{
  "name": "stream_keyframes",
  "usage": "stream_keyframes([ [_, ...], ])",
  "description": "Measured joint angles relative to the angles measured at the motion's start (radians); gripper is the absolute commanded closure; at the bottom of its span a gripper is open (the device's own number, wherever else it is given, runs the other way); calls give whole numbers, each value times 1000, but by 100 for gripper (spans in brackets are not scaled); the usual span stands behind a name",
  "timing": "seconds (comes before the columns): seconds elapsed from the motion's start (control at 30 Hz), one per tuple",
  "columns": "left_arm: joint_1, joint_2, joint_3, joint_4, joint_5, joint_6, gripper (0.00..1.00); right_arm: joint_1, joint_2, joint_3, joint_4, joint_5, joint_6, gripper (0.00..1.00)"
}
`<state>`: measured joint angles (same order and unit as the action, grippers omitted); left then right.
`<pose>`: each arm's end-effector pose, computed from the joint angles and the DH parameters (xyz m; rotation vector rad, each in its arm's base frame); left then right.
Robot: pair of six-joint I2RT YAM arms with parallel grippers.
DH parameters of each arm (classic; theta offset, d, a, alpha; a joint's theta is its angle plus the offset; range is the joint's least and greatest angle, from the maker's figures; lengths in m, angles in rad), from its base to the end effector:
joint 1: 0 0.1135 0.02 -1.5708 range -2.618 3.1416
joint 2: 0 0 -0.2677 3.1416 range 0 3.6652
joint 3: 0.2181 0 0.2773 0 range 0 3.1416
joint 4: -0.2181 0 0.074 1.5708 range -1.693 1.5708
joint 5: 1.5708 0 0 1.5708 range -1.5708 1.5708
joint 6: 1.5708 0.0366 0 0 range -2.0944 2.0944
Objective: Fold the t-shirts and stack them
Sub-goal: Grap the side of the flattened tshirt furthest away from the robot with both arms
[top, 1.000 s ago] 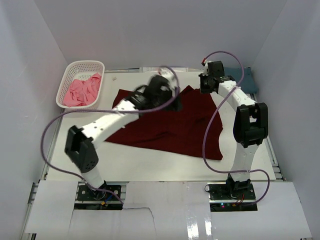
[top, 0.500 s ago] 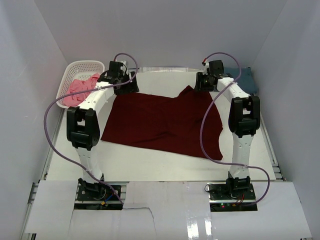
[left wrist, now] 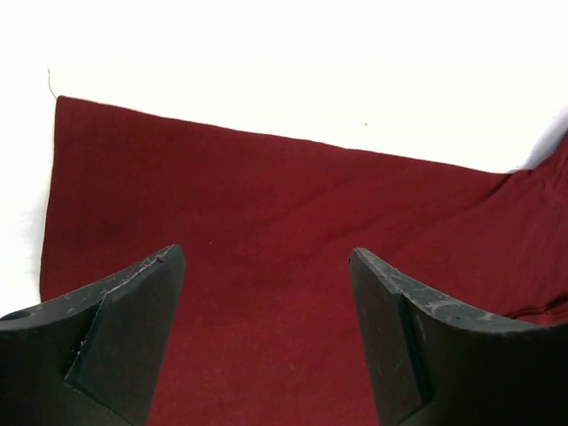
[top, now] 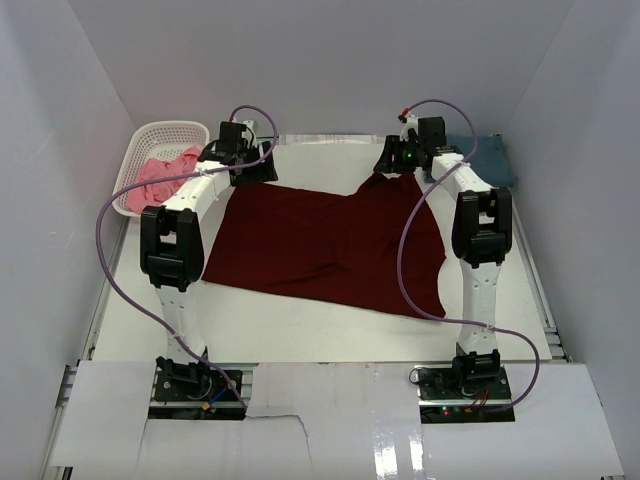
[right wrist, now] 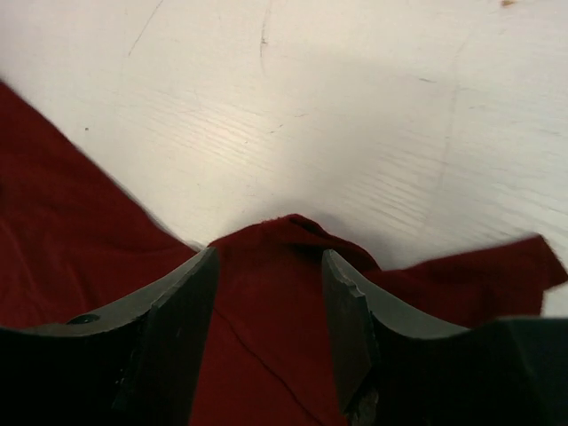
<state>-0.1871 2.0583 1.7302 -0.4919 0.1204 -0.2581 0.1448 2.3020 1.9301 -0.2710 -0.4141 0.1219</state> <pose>0.4868 -0.0966 0.2389 -0.0283 2.4123 -0.3516 0.5509 0.0952 0.2058 -0.2569 2.2014 0.6055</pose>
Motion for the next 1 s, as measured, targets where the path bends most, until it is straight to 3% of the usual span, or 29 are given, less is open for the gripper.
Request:
stream_keyframes([
  [0.47,0,6,-49,31,0,11,14,0,117,8,100,-126,92,46],
  [0.57,0,6,-50,41,0,11,14,2,137,39,115,-131,102,58],
  [0.6,0,6,-51,45,0,12,14,3,145,50,123,-132,105,70],
  [0.63,0,6,-53,49,0,13,14,7,151,56,129,-134,104,76],
  [0.7,0,6,-55,51,0,14,14,11,167,76,137,-140,114,80],
  [0.77,0,6,-57,52,0,14,15,16,187,95,149,-146,126,80],
  [0.83,0,6,-61,54,0,14,14,26,204,110,160,-151,138,67],
  [0.87,0,6,-64,55,0,14,15,31,210,114,165,-152,139,55],
  [1.0,0,6,-73,58,0,14,14,56,213,95,179,-141,129,48],
])
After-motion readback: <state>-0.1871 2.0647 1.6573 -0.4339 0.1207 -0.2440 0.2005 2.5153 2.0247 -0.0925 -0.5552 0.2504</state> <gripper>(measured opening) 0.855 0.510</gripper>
